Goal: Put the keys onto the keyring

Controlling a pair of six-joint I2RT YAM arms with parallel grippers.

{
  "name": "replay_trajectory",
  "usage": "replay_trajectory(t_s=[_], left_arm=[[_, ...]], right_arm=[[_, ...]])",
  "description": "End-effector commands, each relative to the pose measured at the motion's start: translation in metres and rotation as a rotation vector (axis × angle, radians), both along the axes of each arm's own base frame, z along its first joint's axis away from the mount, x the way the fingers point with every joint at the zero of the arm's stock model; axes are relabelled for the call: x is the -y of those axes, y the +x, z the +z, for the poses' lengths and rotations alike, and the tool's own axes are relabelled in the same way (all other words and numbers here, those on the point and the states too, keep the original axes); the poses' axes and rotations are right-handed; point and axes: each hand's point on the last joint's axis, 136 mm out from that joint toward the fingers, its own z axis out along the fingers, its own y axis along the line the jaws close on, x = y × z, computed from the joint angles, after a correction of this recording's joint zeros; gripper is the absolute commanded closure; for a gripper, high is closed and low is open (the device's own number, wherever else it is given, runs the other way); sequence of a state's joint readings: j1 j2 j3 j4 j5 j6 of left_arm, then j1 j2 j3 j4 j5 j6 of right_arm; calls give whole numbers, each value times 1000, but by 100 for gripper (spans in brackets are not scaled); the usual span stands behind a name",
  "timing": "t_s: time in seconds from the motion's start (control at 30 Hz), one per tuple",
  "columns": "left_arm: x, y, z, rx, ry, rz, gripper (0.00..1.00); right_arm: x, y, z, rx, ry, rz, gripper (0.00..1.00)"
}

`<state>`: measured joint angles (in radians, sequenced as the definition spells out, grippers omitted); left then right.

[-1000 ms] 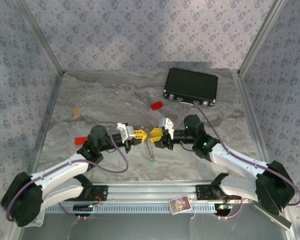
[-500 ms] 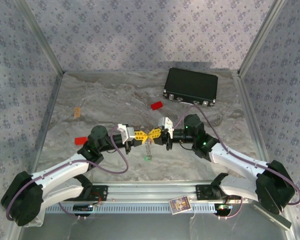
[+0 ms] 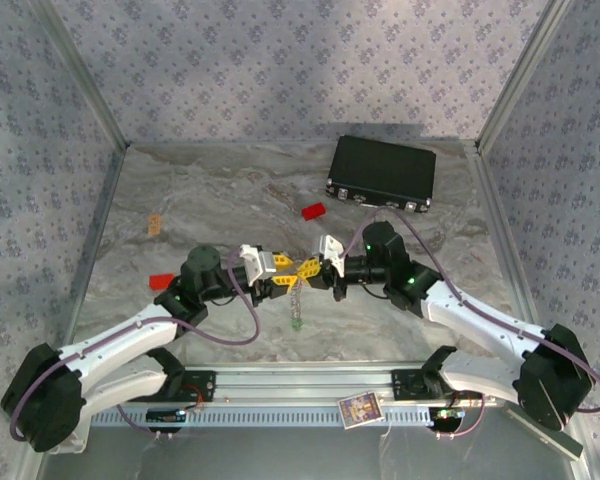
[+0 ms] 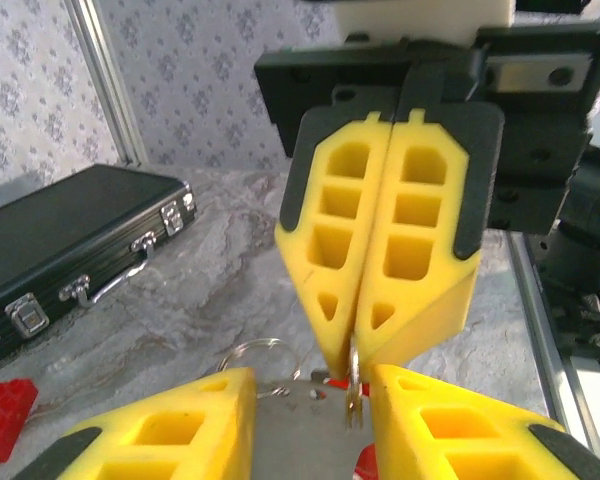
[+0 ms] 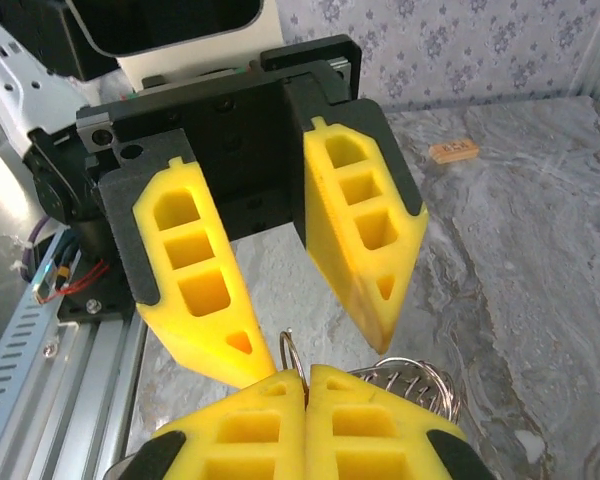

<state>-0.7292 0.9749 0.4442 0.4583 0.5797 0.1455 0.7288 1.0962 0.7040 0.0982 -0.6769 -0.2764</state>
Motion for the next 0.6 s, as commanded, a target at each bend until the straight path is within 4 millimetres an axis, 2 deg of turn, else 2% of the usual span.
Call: replay_trajectory(t_s=[0.0,0.3,0.43,0.57], left_arm=[[-1,-2,-4,3,67,0,65],[3,-3,6,26,70,-19,78],[5,-6,13,23,47,-38,73],[4,-7,9,9,50,-40,69]], right_arm=[[5,-2,13,84,-62,9,100],[3,-9,9,150,-191,40,100],[1,-4,11,181,-206,12,100],[0,2,17,200,-186,-25,100]])
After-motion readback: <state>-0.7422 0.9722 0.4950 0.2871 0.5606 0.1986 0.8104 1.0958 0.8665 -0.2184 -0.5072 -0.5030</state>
